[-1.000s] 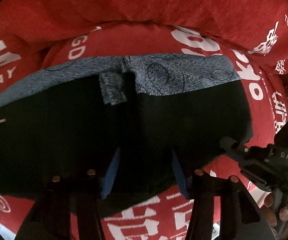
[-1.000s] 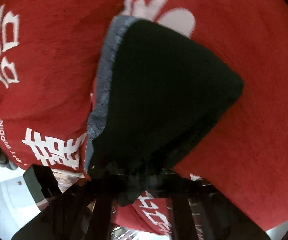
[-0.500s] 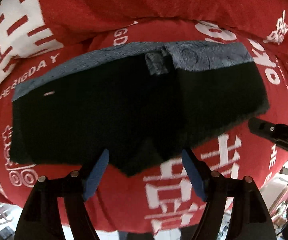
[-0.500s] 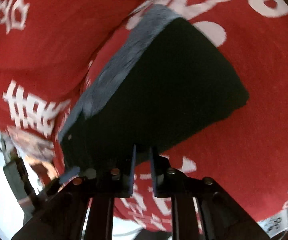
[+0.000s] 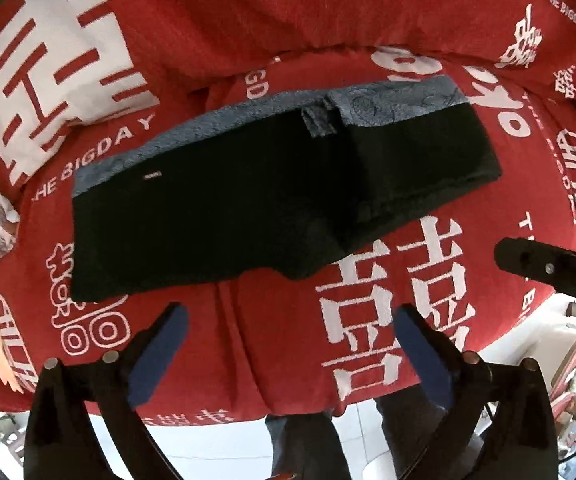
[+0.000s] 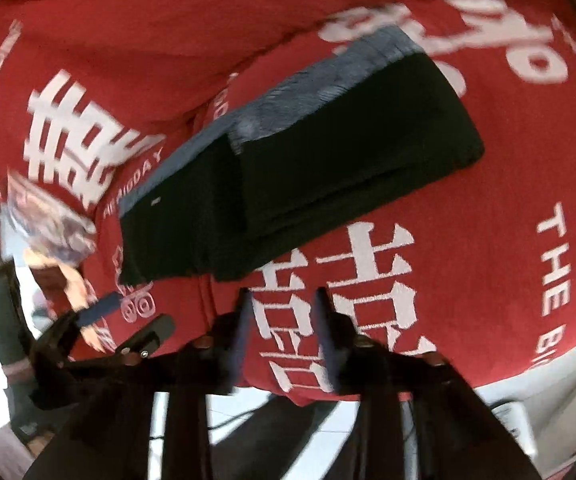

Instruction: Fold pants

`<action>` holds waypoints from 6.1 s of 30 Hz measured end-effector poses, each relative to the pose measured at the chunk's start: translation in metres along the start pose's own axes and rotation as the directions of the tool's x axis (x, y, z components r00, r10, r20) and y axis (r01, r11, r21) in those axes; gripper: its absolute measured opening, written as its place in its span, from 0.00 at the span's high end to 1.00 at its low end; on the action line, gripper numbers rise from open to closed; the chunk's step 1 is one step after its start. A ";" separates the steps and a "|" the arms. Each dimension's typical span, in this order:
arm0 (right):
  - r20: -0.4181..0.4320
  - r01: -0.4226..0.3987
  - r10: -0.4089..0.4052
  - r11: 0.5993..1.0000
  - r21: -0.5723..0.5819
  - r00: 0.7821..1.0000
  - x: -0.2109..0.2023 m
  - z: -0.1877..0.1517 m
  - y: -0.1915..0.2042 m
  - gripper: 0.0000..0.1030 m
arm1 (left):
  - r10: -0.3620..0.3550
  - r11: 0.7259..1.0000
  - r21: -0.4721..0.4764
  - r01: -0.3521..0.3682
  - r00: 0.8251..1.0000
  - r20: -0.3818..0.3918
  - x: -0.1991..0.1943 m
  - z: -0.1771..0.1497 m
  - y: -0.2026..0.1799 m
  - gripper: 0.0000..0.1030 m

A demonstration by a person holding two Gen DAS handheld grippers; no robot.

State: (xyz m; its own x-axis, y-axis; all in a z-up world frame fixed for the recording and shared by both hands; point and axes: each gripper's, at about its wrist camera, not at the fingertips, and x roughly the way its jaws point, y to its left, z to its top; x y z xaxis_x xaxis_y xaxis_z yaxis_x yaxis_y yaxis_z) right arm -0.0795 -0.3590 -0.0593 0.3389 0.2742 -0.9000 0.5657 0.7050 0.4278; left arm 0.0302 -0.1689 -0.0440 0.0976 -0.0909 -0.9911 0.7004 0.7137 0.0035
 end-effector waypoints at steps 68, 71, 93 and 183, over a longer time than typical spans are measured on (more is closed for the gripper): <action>-0.101 0.337 -0.377 0.897 -0.286 0.921 0.009 -0.034 0.077 0.00 | -0.046 0.910 -0.415 0.014 0.997 -0.067 0.038 -0.080 0.133 0.00; -0.144 0.318 -0.364 0.910 -0.268 0.920 0.033 -0.038 0.072 0.00 | -0.035 0.903 -0.429 -0.009 0.995 -0.094 0.053 -0.084 0.144 0.00; 0.101 0.308 -0.293 0.926 -0.216 0.951 0.115 0.068 0.073 0.00 | -0.023 0.845 -0.534 0.035 0.999 0.028 0.098 -0.042 0.196 0.00; -0.352 -0.106 -0.216 0.701 -0.705 0.911 0.209 0.100 0.365 0.00 | 0.445 0.894 -0.200 -0.402 0.853 0.273 0.122 -0.018 0.137 0.62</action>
State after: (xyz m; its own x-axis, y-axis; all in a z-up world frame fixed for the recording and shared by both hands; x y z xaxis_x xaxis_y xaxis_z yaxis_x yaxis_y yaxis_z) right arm 0.2735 -0.1098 -0.0832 -0.0779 0.3274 -0.9417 -0.1696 0.9264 0.3361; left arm 0.1254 -0.0698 -0.1670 0.5875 0.0503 -0.8077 0.4454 0.8132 0.3747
